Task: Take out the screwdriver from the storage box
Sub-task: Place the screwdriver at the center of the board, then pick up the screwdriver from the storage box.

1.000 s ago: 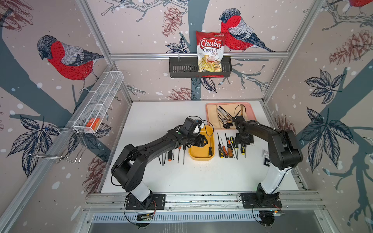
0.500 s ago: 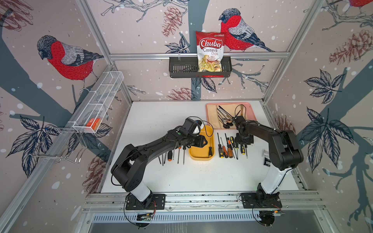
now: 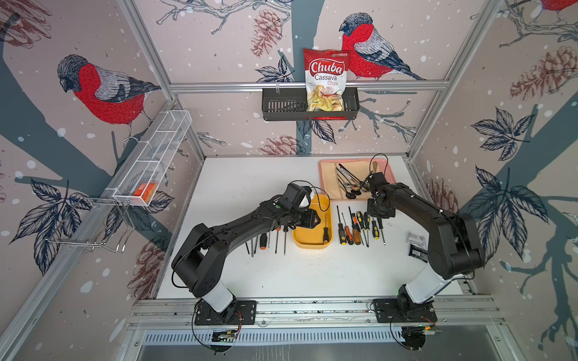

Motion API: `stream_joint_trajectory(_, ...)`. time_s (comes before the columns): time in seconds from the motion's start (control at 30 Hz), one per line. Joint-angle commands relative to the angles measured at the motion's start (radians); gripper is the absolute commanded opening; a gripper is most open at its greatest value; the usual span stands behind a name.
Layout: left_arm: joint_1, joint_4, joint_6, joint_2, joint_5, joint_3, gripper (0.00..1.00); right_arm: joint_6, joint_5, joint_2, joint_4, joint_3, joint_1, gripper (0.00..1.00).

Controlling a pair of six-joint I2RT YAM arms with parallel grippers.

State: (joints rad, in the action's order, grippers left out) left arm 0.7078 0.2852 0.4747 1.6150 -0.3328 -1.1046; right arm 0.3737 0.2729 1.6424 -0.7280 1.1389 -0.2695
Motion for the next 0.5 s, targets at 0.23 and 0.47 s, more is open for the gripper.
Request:
stream_joint_trajectory(0.23,0.027,0.122,0.085,0.058,0.128,-0.077,0.44,0.005,-0.418,-0.227,0.127,-0.089,-0.006,0.29)
stream_joint_trajectory(0.47,0.073,0.220,0.132,0.132,0.202,-0.161,0.44,0.009,-0.667,-0.364,0.213,-0.182,-0.005,0.31)
